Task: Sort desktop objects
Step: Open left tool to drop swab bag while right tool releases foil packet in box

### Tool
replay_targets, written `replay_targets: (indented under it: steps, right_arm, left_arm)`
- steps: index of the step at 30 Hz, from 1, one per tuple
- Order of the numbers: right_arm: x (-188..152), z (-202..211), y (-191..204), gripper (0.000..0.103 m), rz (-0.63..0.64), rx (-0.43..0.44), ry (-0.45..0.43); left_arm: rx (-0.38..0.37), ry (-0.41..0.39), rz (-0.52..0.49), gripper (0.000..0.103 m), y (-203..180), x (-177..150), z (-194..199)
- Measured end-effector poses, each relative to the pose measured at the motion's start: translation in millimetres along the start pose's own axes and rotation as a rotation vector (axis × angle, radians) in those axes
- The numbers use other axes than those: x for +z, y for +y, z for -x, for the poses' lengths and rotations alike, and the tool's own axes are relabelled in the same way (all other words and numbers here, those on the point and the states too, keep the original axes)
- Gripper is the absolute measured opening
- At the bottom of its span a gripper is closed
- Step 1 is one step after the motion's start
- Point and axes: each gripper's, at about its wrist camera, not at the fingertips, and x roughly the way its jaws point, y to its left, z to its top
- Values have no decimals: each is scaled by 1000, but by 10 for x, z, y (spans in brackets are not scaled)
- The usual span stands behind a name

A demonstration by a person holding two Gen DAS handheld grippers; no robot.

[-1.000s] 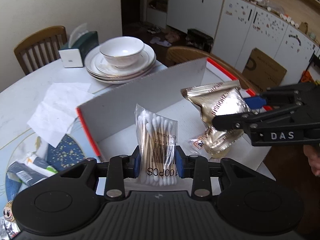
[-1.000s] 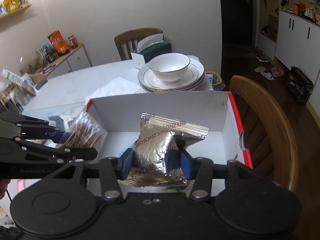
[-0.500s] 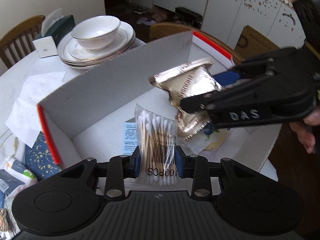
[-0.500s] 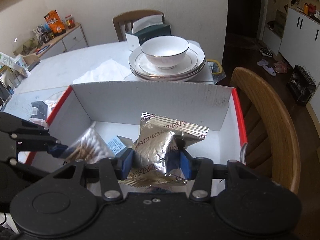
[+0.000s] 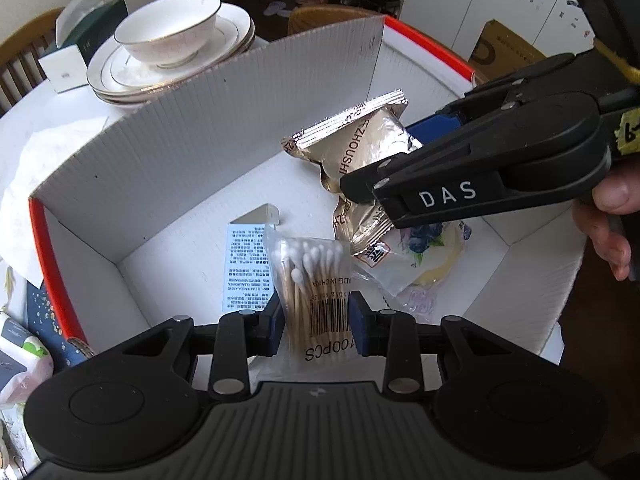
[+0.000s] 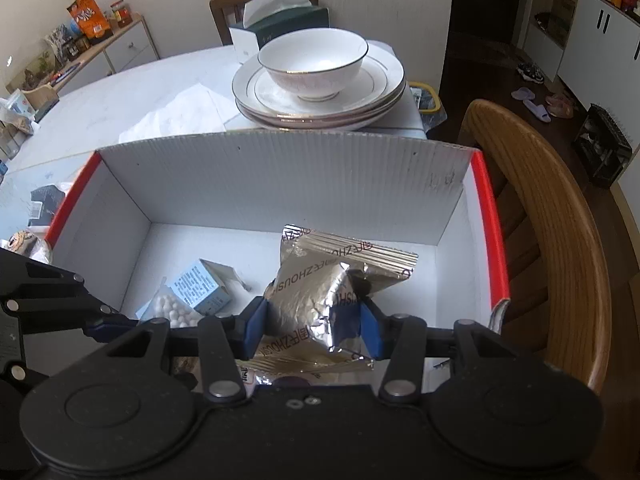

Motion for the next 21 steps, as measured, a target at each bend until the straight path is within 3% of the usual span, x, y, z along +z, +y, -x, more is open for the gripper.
replay_targets:
  steps: [12,21]
  right_arm:
    - [-10,-105,-3,48,1,-1,41]
    - [-20,-97,-26,49,-13,-9,37]
  left_arm:
    - [-20,56,3,32,16,14,-147]
    - [-30,54,9,33,48,41,-135]
